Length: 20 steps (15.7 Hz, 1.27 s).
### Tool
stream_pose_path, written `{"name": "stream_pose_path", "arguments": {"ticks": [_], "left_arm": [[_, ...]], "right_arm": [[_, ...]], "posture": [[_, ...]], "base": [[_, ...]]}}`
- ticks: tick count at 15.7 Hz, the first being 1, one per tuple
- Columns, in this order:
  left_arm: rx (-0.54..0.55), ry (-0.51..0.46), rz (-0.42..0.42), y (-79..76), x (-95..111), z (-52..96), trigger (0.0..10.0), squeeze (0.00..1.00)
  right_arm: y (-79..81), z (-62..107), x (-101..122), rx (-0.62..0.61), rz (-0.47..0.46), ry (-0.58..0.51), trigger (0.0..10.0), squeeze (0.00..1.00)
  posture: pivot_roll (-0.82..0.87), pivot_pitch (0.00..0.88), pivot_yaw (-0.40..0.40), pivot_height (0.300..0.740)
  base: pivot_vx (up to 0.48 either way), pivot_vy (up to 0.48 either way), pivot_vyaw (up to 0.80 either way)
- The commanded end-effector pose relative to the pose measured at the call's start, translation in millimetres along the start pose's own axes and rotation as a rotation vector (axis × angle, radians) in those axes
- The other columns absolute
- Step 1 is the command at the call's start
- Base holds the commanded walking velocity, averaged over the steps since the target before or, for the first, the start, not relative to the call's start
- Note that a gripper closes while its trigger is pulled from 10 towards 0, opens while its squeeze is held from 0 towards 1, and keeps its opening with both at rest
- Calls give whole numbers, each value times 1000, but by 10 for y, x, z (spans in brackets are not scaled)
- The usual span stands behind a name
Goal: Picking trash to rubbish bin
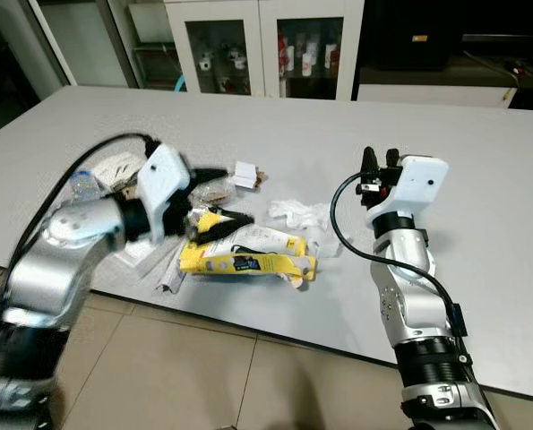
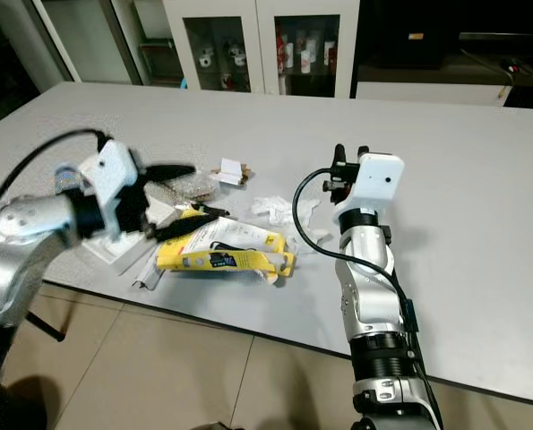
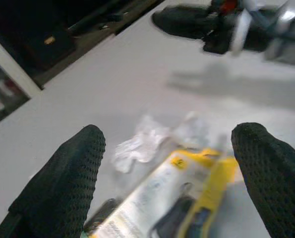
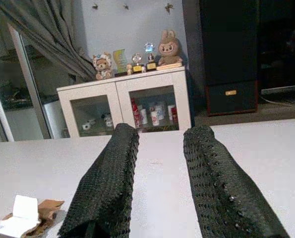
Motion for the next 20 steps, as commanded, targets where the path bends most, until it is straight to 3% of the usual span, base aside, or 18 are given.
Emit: {"name": "stream_pose_path", "arguments": {"ticks": [1, 2, 4, 6, 7, 8, 10, 15, 16, 17, 20], "left_arm": [[-60, -3, 22, -76, 56, 91, 10000, 0], [-102, 26, 47, -146, -11, 123, 10000, 0], [-171, 186, 24, -326, -333, 146, 10000, 0], [-259, 239, 24, -529, -444, 146, 10000, 0], [-276, 231, 21, -586, -425, 134, 10000, 675], [-262, 232, 9, -562, -419, 125, 10000, 1000], [-243, 270, -17, -521, -468, 135, 10000, 1000], [-109, 480, -174, -354, -720, 93, 10000, 1000], [-50, 513, -197, -298, -813, 40, 10000, 220], [-23, 516, -217, -269, -856, 8, 10000, 0], [25, 503, -259, -226, -903, -37, 10000, 0]], "right_arm": [[48, 26, -60, 22, 0, 26, 10000, 0], [57, 29, -70, 25, 0, 30, 10000, 0], [77, 35, -79, 32, 0, 34, 10000, 0], [82, 39, -84, 33, 1, 37, 10000, 0], [76, 39, -86, 31, 1, 38, 10000, 0], [74, 40, -89, 31, 1, 40, 10000, 0], [89, 42, -95, 39, 1, 43, 10000, 0], [88, 28, -89, 47, 3, 45, 10000, 0], [95, 25, -84, 49, 4, 45, 10000, 0], [95, 23, -81, 50, 3, 44, 10000, 0], [93, 18, -74, 49, 2, 42, 10000, 0]], "posture": [[35, 0, 115, 740], [36, 0, 117, 740], [32, 0, 121, 740], [28, 0, 123, 740], [31, 0, 123, 740], [33, 0, 122, 740], [33, 0, 122, 740], [39, 10, 111, 740], [38, 14, 107, 740], [38, 16, 106, 740], [40, 20, 105, 740]], "base": [[0, 0, 0], [0, 0, 0], [0, 0, 0], [0, 0, 0], [0, 0, 0], [0, 0, 0], [0, 0, 0], [0, 0, 0], [0, 0, 0], [0, 0, 0], [0, 0, 0]]}}
Point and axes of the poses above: a point about 5 cm out from each wrist's last joint towards the gripper, its own z axis pointing back from the gripper into the wrist, its own x axis along the axis of the wrist's last joint, y = z × x, the point moved 3 cm from there along -z, pointing out of the wrist towards the gripper, and after that the axes turned 12 degrees about z, right-handed, at the moved point
